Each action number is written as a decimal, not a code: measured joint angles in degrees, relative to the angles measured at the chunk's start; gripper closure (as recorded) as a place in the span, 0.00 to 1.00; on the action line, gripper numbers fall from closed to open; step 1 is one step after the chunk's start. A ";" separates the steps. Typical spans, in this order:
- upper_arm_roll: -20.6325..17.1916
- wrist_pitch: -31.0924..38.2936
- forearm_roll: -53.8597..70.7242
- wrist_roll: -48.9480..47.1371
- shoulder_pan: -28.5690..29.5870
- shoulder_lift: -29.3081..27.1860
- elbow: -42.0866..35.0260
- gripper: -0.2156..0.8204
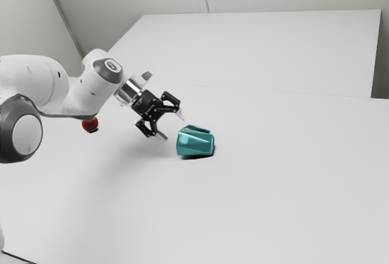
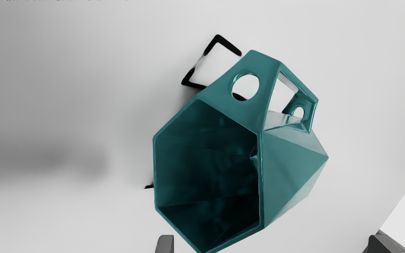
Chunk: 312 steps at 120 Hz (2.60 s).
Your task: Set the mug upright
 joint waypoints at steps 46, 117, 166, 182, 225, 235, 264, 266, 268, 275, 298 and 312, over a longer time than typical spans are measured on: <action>-0.48 1.42 -9.22 -0.52 -0.10 4.49 1.70 0.21; -2.38 2.67 -11.62 -1.12 -0.32 5.65 1.73 0.78; -3.89 3.17 -10.41 -1.70 -0.58 5.14 3.67 0.95; -5.26 4.16 -7.85 -1.99 -0.60 3.71 3.68 0.96; -8.67 8.77 21.25 -3.15 -2.08 -3.16 3.60 0.97; -8.70 9.47 27.76 -3.41 -2.52 -4.57 3.21 0.97; -9.16 10.58 42.53 -4.45 -3.99 -8.54 -0.18 0.97; -9.32 10.62 43.26 -4.61 -4.01 -8.72 -0.50 0.97; -9.46 10.66 43.91 -4.76 -4.04 -8.91 -0.78 0.97; -9.86 10.79 45.63 -5.42 -4.07 -9.52 -1.75 0.97; -11.05 10.97 47.99 -8.45 -4.15 -11.49 -5.29 0.97; -11.53 11.05 48.40 -10.47 -4.23 -13.20 -7.73 0.97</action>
